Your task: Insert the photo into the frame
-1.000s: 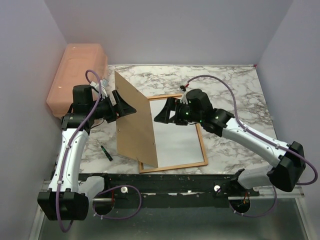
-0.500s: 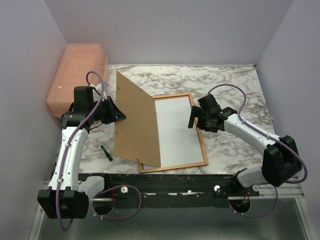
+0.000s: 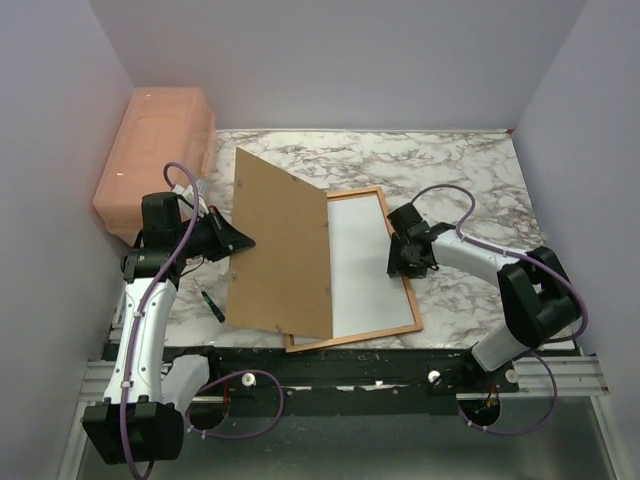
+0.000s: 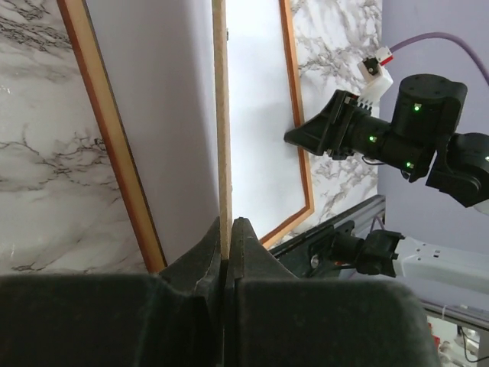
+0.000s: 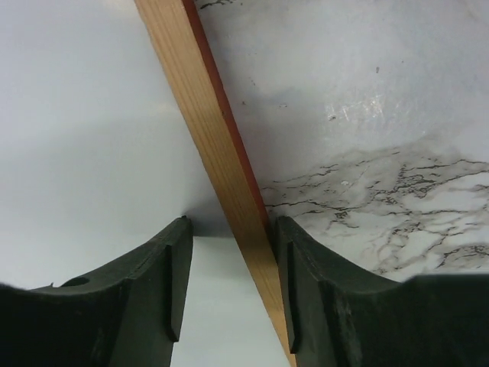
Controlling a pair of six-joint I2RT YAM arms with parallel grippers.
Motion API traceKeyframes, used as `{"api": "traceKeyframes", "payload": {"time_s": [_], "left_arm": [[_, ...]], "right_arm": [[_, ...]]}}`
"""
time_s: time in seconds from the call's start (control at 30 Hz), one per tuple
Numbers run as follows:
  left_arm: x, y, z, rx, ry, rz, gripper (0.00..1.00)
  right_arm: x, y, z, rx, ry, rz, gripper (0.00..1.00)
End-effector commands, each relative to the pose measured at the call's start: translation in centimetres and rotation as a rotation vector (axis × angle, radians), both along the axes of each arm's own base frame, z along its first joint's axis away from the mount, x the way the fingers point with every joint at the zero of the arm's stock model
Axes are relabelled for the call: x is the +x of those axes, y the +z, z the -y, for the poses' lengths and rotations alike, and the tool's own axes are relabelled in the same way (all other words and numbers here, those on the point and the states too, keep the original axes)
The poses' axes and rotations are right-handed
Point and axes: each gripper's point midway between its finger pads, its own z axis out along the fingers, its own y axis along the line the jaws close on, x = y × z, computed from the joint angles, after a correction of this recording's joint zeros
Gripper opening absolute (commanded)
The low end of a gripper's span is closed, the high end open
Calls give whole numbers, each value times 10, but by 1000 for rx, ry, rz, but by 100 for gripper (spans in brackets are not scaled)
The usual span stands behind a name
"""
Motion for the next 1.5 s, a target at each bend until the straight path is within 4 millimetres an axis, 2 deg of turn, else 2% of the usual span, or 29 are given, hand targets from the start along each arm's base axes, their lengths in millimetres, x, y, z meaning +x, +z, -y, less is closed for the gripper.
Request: {"api": "traceKeyframes", "payload": {"time_s": [0.0, 0.13, 0.33, 0.53, 0.7, 0.73, 0.77, 0.83, 0.97, 1.03, 1.13, 1.23, 1.4, 1.47], "left_arm": [[1, 39, 11, -135, -58, 134, 0], [2, 46, 15, -206, -81, 161, 0], [2, 38, 17, -243, -91, 158, 0], [3, 21, 18, -275, -69, 137, 0], [4, 6, 19, -283, -67, 118, 0], [3, 3, 19, -286, -70, 111, 0], [3, 1, 19, -286, -76, 110, 0], [3, -5, 20, -288, -78, 98, 0], [2, -14, 22, -296, -93, 81, 0], [2, -19, 25, -304, -100, 74, 0], [4, -22, 30, -321, -115, 67, 0], [5, -23, 36, -329, -143, 59, 0], [10, -29, 45, -340, -153, 51, 0], [7, -32, 58, -340, -193, 33, 0]], "right_arm": [[-4, -13, 5, -8, -26, -19, 38], [-19, -15, 4, 21, -38, -57, 24], [-42, -11, 6, 59, -20, -86, 15], [-67, -8, -6, 174, -5, -126, 13], [-77, -3, -5, 189, 0, -121, 15], [-78, -2, -4, 189, 5, -118, 17], [-78, 0, -4, 193, 10, -110, 25], [-76, 5, -3, 194, 2, -88, 47], [-69, 23, -12, 250, 4, -39, 74], [-71, 30, -22, 312, 31, -40, 80], [-74, 38, -31, 377, 40, -39, 84], [-74, 40, -32, 389, 35, -29, 85], [-68, 46, -33, 420, 18, -1, 95], [-64, 49, -32, 440, 11, 12, 100]]}}
